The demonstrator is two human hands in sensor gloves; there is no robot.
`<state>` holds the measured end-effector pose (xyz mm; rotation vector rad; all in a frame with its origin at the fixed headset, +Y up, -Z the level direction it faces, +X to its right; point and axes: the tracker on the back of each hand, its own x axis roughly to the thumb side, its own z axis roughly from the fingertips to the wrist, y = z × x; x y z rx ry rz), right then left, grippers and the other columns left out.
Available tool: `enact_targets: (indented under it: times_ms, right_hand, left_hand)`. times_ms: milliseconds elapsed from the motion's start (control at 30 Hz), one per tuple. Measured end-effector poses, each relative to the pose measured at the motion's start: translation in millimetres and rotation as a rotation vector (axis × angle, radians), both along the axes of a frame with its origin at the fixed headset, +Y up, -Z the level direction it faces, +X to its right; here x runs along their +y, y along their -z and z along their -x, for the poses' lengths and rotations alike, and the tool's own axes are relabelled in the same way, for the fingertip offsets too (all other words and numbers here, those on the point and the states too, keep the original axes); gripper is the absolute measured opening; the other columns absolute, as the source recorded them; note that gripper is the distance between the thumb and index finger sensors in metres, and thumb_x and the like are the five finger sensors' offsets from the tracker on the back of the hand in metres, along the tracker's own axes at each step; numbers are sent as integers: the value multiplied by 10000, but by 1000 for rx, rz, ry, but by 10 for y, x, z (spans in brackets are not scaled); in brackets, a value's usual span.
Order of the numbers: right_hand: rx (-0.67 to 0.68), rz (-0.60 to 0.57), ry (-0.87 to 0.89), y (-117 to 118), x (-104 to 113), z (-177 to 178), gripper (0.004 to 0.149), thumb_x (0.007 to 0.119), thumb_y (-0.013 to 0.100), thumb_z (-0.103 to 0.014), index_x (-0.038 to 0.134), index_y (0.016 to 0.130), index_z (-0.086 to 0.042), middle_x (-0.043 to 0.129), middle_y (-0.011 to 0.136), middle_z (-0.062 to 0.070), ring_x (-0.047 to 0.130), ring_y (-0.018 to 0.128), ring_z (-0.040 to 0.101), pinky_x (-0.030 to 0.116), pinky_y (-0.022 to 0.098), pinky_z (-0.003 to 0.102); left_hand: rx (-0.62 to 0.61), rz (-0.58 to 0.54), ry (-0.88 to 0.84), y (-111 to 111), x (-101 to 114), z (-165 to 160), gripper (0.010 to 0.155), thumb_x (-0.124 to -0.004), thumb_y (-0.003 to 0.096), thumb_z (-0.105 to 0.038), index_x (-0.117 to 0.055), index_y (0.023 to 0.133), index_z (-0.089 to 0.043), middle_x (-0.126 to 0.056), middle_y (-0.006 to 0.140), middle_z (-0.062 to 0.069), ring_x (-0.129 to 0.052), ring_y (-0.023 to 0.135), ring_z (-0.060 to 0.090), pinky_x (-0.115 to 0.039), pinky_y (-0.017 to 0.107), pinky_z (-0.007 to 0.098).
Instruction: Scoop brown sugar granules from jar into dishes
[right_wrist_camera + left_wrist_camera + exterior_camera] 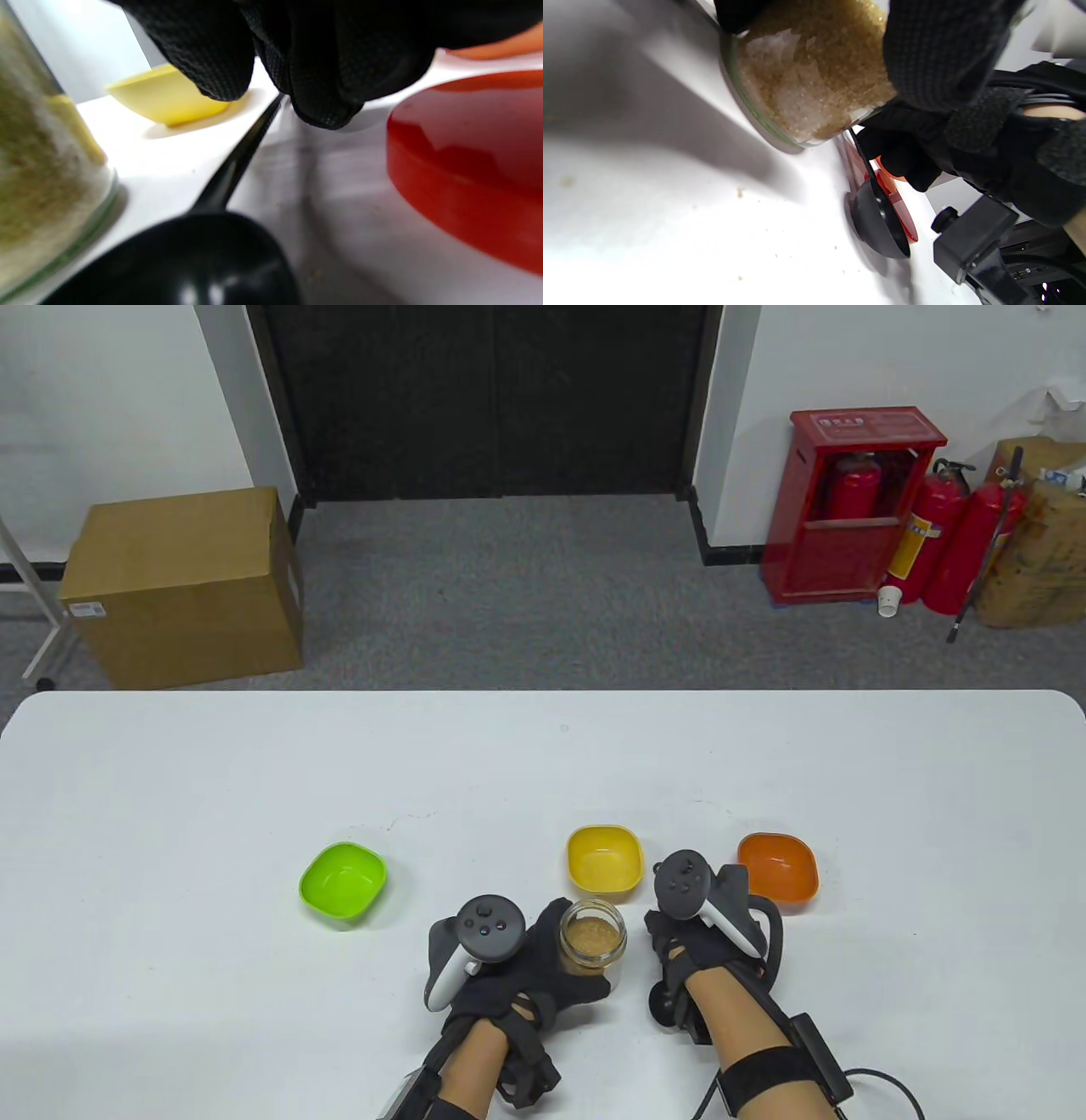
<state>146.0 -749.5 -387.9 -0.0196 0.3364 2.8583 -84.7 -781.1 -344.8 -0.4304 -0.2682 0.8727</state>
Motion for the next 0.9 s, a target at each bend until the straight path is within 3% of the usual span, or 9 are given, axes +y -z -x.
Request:
enact_targets:
  times_ms: [567,733,900]
  right_hand:
    - [-105,181,23,284,-114,4,573,885,507,-319,771,813,152,989,507,176,900,251,266,811,95,451]
    - [-147,194,159,259,-102,-97,542,877,514,-347,768,804,98,967,490,124,890,247,245,809,96,442]
    - [-139,105,341,152,115,-237,520,877,510,-353,752,807,56,975,498,119,900,255,256,814,105,452]
  left_hand:
    - [-4,7,-6,2,-1,5,1055,-946,428,-570,-242,1131,-218,-429,1211,58,-609,1115,338,-442,807,533]
    - [-5,7,-8,3,-2,8,1055,-945,428,-572,-242,1131,-219,-430,1211,59,-609,1114,336,-441,807,532]
    - [-7,7,-4,5,0,9,1057,-944,428,-574,-240,1132,-219,-431,1211,58,-609,1115,334,-442,807,532]
